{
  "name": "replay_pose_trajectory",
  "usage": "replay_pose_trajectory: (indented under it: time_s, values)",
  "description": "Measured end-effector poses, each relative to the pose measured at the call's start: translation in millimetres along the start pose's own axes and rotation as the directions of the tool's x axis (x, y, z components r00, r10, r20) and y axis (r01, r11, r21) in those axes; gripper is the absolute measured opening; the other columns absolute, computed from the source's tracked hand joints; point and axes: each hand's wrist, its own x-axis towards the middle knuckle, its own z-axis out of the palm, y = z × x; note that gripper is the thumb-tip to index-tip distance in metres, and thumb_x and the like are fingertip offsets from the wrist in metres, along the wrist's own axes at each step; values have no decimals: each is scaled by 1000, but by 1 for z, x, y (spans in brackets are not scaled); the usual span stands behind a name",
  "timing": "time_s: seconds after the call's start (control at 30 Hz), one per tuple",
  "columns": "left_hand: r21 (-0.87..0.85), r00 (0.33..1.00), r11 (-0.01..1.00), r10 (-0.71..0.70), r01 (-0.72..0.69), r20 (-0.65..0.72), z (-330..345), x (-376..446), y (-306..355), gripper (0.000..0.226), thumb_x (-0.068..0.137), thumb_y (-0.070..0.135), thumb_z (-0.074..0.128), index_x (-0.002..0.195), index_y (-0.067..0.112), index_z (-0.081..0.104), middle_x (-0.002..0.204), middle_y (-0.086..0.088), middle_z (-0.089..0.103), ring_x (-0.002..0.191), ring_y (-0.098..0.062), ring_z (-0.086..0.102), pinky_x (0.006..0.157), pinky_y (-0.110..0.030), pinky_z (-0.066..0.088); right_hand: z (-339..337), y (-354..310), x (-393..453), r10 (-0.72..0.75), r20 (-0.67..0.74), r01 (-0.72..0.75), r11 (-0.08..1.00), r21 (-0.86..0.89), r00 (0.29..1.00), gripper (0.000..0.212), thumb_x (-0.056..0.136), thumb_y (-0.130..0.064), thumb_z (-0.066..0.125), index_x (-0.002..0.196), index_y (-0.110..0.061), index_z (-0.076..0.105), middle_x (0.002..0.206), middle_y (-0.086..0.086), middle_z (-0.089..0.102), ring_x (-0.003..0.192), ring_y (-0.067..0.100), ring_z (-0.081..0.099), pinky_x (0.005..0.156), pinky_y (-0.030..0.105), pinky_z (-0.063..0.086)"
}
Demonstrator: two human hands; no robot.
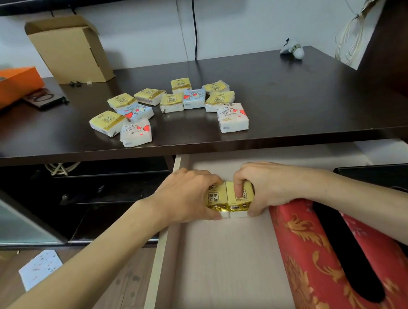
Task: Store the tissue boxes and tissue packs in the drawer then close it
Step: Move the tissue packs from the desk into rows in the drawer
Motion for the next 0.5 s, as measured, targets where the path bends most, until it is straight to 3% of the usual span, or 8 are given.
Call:
replay_pose_trajectory:
  time_s: [0.17, 0.27, 0.37, 0.5]
  values:
    - [6, 1000, 1000, -1, 1, -26, -2, -3, 2, 72, 67, 74, 64, 126, 33, 57, 117, 13, 58, 107, -12, 54, 87, -30, 42, -6, -2, -11, -54, -68, 56, 998, 24, 996, 38, 67, -43, 87, 96, -39, 62, 111, -11, 53, 100, 10, 52, 84, 31, 47]
    - [-113, 998, 994, -16, 10, -60, -12, -8, 1, 65, 75, 69, 63, 130, 36, 55, 121, 18, 52, 110, -5, 49, 87, -28, 48, -16, -2, -28, -99, -179, 115, 990, 80, 979, 27, 77, -54, 77, 95, -37, 66, 111, -16, 58, 104, 6, 55, 92, 35, 48]
    - [-208, 983, 978, -57, 20, -174, -34, -16, -8, 46, 85, 66, 55, 122, 38, 60, 117, 24, 56, 106, 2, 54, 86, -27, 51, -38, -1, -44, -141, -371, 232, 949, 213, 918, 22, 80, -55, 65, 88, -36, 71, 104, -17, 69, 101, 5, 64, 84, 35, 55]
    - [-271, 910, 960, -178, 76, -376, -72, -18, -35, 30, 90, 51, 56, 112, 34, 69, 107, 23, 64, 101, 3, 58, 83, -26, 52, -68, 4, -33, -130, -582, 335, 906, 260, 803, 6, 88, -33, 70, 94, -35, 73, 102, -18, 70, 102, 6, 65, 81, 34, 58]
